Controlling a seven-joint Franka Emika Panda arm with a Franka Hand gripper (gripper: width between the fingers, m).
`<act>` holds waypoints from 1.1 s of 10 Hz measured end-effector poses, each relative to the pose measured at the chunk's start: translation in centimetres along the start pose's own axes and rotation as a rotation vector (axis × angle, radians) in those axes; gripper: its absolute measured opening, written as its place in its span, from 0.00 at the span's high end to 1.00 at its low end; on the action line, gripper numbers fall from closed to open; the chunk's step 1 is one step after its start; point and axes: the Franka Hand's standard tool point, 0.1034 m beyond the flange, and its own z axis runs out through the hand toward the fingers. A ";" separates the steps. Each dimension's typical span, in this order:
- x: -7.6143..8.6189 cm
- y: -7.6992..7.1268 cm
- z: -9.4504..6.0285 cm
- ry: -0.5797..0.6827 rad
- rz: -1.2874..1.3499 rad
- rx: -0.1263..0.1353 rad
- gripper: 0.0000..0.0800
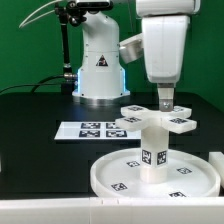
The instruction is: Assemble round table
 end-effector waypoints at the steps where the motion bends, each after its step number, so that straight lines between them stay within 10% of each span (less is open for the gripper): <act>1: -0.1 -0.1 0.1 -0.001 -0.037 0.003 0.19; 11: -1.1 -0.4 1.3 -0.006 -0.029 0.025 0.19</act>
Offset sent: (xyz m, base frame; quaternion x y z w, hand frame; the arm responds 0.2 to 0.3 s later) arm -0.0088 -0.0021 -0.0080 0.0081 0.0070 0.0214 0.9997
